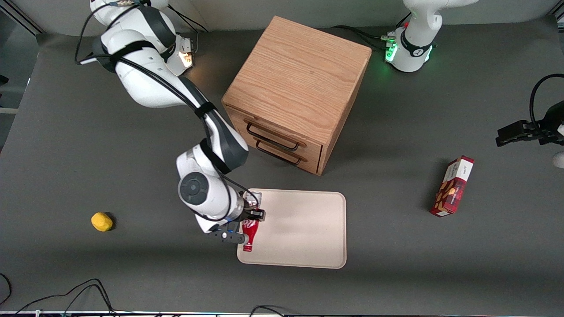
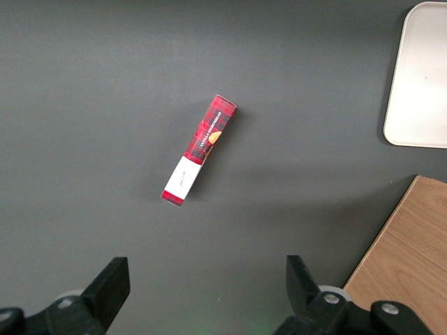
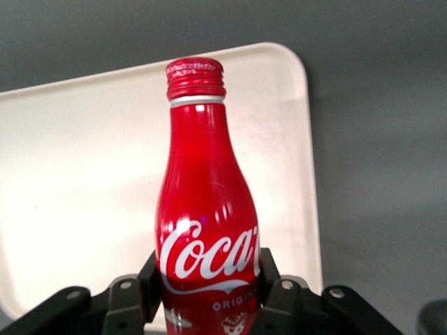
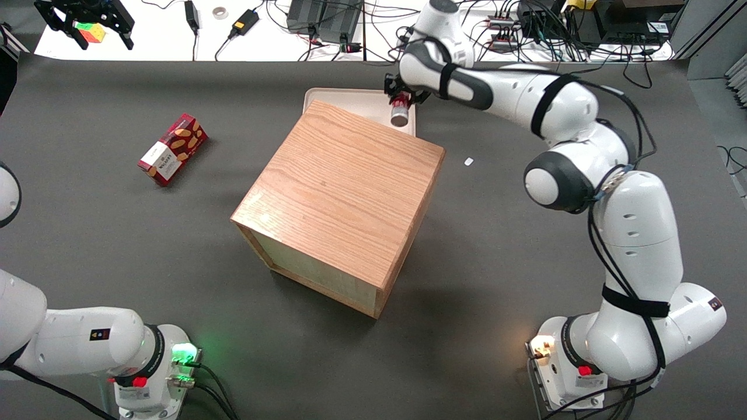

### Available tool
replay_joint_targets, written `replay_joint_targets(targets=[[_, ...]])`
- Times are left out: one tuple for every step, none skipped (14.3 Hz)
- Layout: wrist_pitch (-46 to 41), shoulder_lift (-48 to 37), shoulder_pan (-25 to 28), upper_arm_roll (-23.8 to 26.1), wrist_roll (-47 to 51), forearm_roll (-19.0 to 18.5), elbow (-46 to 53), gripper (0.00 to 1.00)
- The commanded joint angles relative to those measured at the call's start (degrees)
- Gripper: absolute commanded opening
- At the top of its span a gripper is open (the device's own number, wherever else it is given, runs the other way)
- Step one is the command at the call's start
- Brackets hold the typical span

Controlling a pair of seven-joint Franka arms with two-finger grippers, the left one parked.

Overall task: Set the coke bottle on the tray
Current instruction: 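Carry the bottle over the cream tray with the right gripper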

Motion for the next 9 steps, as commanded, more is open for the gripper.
replay_joint_targets(targets=[[2.6,3.9,1.6,-1.6,0.4,0.0,3.7,0.00],[3.9,4.4,1.4,-1.7,-0.6,-0.2,3.5,0.00],[4.3,5.0,1.3,-2.4,-3.1,-0.2,3.4,0.00],[4.5,5.7,1.6,-3.3,-4.3,-0.2,3.4,0.00],[5.4,6.3,1.7,-4.0,-4.4,-0.3,3.4,0.00],[6.1,6.5,1.8,-4.2,-4.4,-0.7,3.4,0.00],[6.6,7.0,1.8,-4.3,-4.5,-1.4,3.0,0.00],[7.3,7.1,1.8,-4.3,-4.5,-1.5,2.8,0.03],[7.5,7.1,1.7,-4.3,-4.5,-1.5,2.8,0.19]])
